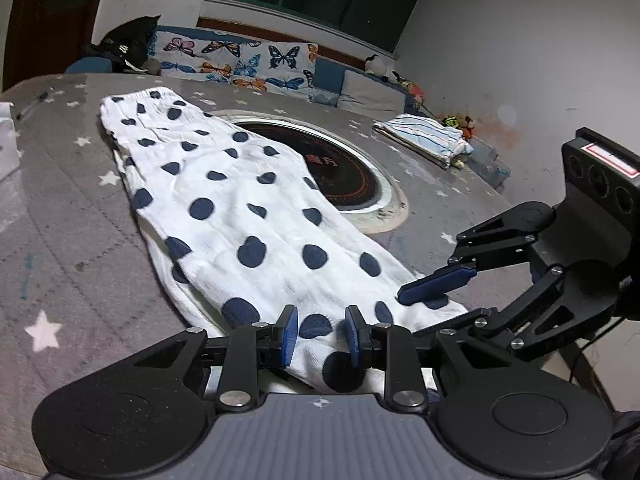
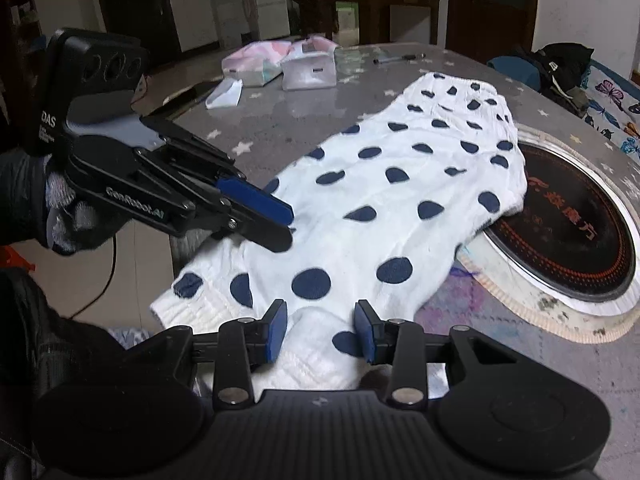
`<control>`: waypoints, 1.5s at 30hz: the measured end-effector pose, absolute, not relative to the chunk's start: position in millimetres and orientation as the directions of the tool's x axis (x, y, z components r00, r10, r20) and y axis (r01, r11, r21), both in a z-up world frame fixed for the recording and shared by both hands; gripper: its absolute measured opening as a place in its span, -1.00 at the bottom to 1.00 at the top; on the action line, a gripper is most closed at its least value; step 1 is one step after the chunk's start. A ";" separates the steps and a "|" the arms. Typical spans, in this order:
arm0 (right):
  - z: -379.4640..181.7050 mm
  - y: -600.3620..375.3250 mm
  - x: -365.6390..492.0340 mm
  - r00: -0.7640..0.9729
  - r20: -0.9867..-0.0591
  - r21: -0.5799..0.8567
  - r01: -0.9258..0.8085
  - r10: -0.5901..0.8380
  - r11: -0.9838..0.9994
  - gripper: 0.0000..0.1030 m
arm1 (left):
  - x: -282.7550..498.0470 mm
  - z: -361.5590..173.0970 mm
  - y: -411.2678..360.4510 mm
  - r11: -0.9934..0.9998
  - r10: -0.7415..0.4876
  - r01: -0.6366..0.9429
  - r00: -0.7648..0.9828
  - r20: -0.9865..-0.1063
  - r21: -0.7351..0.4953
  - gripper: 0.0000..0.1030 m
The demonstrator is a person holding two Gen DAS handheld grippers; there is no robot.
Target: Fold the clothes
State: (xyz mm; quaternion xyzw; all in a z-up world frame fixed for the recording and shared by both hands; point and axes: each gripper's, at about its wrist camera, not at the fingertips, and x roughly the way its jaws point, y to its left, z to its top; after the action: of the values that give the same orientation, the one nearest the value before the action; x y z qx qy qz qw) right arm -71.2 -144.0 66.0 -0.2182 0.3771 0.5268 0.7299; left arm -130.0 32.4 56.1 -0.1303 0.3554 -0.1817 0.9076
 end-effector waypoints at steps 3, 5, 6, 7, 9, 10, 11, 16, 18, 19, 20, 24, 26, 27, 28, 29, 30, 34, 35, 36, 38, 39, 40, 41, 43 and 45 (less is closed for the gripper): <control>67.1 -151.9 -67.2 0.155 -0.799 0.074 -0.933 0.581 0.352 -0.22 | -128.7 53.7 25.2 0.888 -0.446 0.248 0.669 -0.595 -0.386 -0.47; 67.9 -156.9 -63.1 0.145 -0.811 0.088 -0.928 0.567 0.362 -0.22 | -127.9 52.6 19.5 0.882 -0.459 0.260 0.662 -0.592 -0.393 -0.47; 68.8 -159.4 -61.5 0.141 -0.815 0.093 -0.925 0.562 0.368 -0.22 | -127.2 53.0 17.0 0.881 -0.463 0.268 0.659 -0.593 -0.389 -0.47; 70.0 -161.5 -60.6 0.140 -0.817 0.096 -0.923 0.559 0.372 -0.21 | -126.2 53.5 15.0 0.880 -0.466 0.277 0.656 -0.594 -0.385 -0.47; 75.4 -164.4 -58.5 0.141 -0.813 0.104 -0.919 0.565 0.379 -0.21 | -124.1 56.1 17.1 0.878 -0.472 0.282 0.647 -0.599 -0.386 -0.46; 78.8 -165.3 -57.5 0.144 -0.809 0.105 -0.918 0.570 0.382 -0.21 | -123.8 58.3 19.8 0.876 -0.474 0.283 0.646 -0.598 -0.390 -0.46; 82.2 -165.6 -56.5 0.150 -0.803 0.103 -0.918 0.577 0.383 -0.21 | -124.1 61.4 23.4 0.876 -0.474 0.282 0.651 -0.593 -0.390 -0.46; 95.2 -158.7 -45.5 0.210 -0.764 0.066 -0.915 0.611 0.397 -0.20 | -119.4 73.3 37.8 0.892 -0.438 0.260 0.698 -0.567 -0.369 -0.46; 95.5 -151.2 -35.4 0.231 -0.752 0.054 -0.911 0.617 0.408 -0.20 | -113.3 71.9 41.7 0.899 -0.421 0.243 0.704 -0.572 -0.364 -0.46; 95.2 -147.2 -30.2 0.241 -0.748 0.049 -0.910 0.619 0.413 -0.20 | -109.9 70.6 43.6 0.902 -0.413 0.233 0.706 -0.575 -0.362 -0.46; 94.9 -143.2 -24.9 0.250 -0.743 0.044 -0.908 0.621 0.418 -0.20 | -106.5 69.4 45.4 0.906 -0.405 0.224 0.708 -0.579 -0.360 -0.46; 93.1 -127.2 -3.4 0.286 -0.725 0.024 -0.899 0.626 0.438 -0.20 | -94.2 62.7 52.1 0.917 -0.374 0.186 0.710 -0.597 -0.353 -0.46; 90.5 -119.0 8.6 0.301 -0.722 0.018 -0.892 0.624 0.451 -0.20 | -91.3 58.9 56.4 0.919 -0.364 0.167 0.705 -0.608 -0.357 -0.46; 88.8 -114.7 15.4 0.308 -0.720 0.016 -0.889 0.622 0.458 -0.20 | -90.4 57.5 58.3 0.919 -0.362 0.160 0.703 -0.611 -0.360 -0.47; 86.7 -110.1 22.9 0.314 -0.718 0.014 -0.886 0.622 0.464 -0.20 | -89.5 57.5 59.5 0.919 -0.361 0.157 0.703 -0.612 -0.361 -0.47; 85.3 -106.5 28.5 0.318 -0.716 0.015 -0.883 0.621 0.469 -0.20 | -88.6 58.3 60.3 0.919 -0.360 0.156 0.704 -0.612 -0.361 -0.47; 83.6 -102.8 34.0 0.319 -0.715 0.019 -0.881 0.622 0.473 -0.20 | -87.6 59.1 61.1 0.919 -0.359 0.155 0.705 -0.612 -0.361 -0.46; 72.5 -86.2 61.2 0.327 -0.714 0.039 -0.864 0.619 0.501 -0.20 | -82.6 62.9 64.5 0.921 -0.353 0.150 0.710 -0.610 -0.359 -0.42; 69.2 -83.3 67.1 0.328 -0.716 0.045 -0.859 0.617 0.510 -0.20 | -78.7 65.2 65.8 0.924 -0.346 0.147 0.715 -0.608 -0.354 -0.41; 65.8 -80.8 72.8 0.329 -0.718 0.051 -0.853 0.613 0.519 -0.20 | -74.3 67.6 67.4 0.926 -0.339 0.143 0.720 -0.605 -0.349 -0.41; 59.6 -78.3 81.8 0.335 -0.722 0.060 -0.841 0.605 0.538 -0.20 | -64.2 72.1 71.4 0.932 -0.322 0.132 0.732 -0.600 -0.339 -0.41; 57.6 -78.2 85.0 0.339 -0.723 0.065 -0.834 0.602 0.547 -0.20 | -57.8 74.1 74.2 0.934 -0.312 0.125 0.739 -0.597 -0.334 -0.41; 55.7 -78.2 88.3 0.342 -0.723 0.070 -0.828 0.600 0.556 -0.20 | -49.8 75.8 78.0 0.936 -0.302 0.115 0.745 -0.595 -0.332 -0.41; 53.7 -78.1 91.6 0.346 -0.723 0.074 -0.822 0.598 0.565 -0.20 | -40.3 77.1 82.4 0.937 -0.293 0.103 0.749 -0.594 -0.333 -0.41; 54.1 -79.5 93.9 0.350 -0.717 0.083 -0.815 0.602 0.573 -0.20 | -20.3 79.1 91.5 0.939 -0.276 0.079 0.754 -0.596 -0.336 -0.41; 56.6 -81.0 93.4 0.353 -0.709 0.090 -0.813 0.610 0.575 -0.20 | 0.4 79.4 100.0 0.948 -0.239 0.048 0.759 -0.606 -0.314 -0.41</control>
State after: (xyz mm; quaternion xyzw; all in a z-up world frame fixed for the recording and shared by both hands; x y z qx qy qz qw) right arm 93.4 -81.0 56.6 -0.1406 0.3615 0.4391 0.8104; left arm 0.4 100.0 79.4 -0.1410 0.3383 -0.0775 0.9272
